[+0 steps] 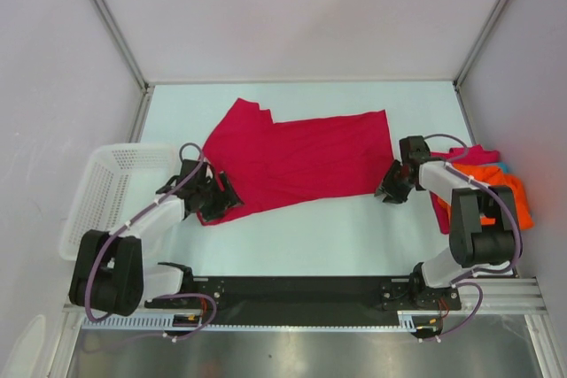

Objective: Fold and stack the t-shirts
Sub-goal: Fold the flattened tshirt in 1/3 of the way

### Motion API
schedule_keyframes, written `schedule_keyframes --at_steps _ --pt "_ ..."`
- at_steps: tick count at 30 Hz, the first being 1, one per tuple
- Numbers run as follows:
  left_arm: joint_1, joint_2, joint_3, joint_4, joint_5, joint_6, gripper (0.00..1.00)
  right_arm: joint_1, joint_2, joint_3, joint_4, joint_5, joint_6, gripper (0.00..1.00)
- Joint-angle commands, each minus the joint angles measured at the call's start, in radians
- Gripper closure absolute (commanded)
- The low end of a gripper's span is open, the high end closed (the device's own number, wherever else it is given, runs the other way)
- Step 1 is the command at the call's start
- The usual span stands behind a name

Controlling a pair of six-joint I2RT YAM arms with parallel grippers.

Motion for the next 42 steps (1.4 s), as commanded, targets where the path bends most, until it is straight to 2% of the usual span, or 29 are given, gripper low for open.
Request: schedule_keyframes --at_steps 1,4,8,13,20,29,42 --pt "-0.006 -0.078 -0.029 -0.091 -0.003 -0.019 0.23 0.055 -0.074 -0.056 -0.1 0.083 0.019 0.6" --pt "-0.007 -0.097 -0.015 -0.094 -0.02 -0.017 0.22 0.096 -0.127 -0.03 -0.149 0.149 0.026 0.6" --pt "-0.007 -0.046 0.019 -0.092 -0.012 0.006 0.22 0.113 -0.17 0.044 -0.224 0.205 0.02 0.59" --pt "-0.007 -0.038 0.037 -0.083 -0.005 0.009 0.22 0.09 -0.198 0.091 -0.267 0.283 -0.005 0.51" --pt "-0.007 -0.063 0.05 -0.102 -0.002 0.026 0.22 -0.034 -0.095 0.076 -0.193 0.214 -0.045 0.49" --pt "-0.007 -0.072 0.06 -0.111 -0.012 0.035 0.22 -0.045 0.051 0.16 -0.123 0.231 -0.062 0.5" --pt "-0.007 -0.035 0.063 -0.091 -0.017 0.04 0.22 -0.047 0.031 0.217 -0.158 0.254 -0.077 0.5"
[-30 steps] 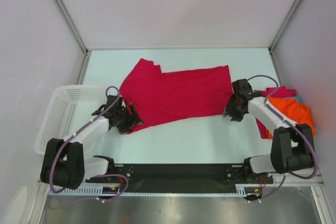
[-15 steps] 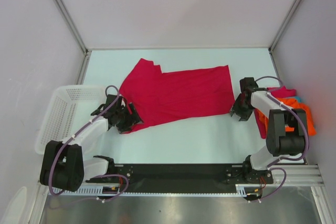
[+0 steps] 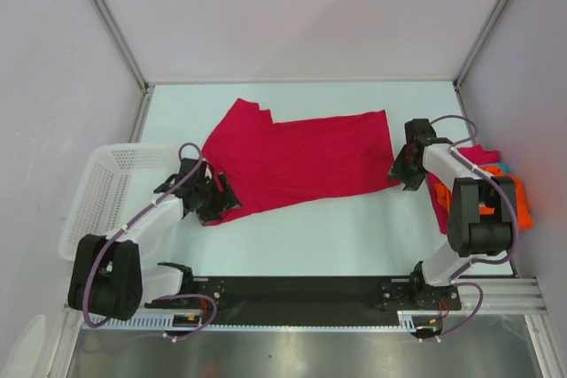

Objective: Fold and stack the t-shirts
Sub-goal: Fold the flattened tshirt in 1/3 of the way, then fold the other side of the tshirt into a rectangle

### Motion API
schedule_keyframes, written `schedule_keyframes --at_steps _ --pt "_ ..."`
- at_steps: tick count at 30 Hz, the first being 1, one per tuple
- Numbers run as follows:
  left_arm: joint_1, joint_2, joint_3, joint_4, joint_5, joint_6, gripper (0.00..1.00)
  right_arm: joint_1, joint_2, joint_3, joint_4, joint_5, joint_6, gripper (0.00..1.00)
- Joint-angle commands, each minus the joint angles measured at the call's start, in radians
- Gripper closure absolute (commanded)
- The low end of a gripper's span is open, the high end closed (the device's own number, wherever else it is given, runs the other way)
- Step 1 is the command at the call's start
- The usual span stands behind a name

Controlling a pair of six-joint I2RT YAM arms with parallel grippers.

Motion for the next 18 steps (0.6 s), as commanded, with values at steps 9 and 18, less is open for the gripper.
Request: schedule_keyframes --at_steps 9,18 --pt "-0.007 0.02 0.038 0.022 -0.006 0.022 0.22 0.023 -0.092 0.045 -0.032 0.002 0.017 0.5" --pt "-0.007 0.017 0.033 0.022 -0.004 0.027 0.22 0.033 -0.04 0.057 -0.017 -0.006 0.02 0.49"
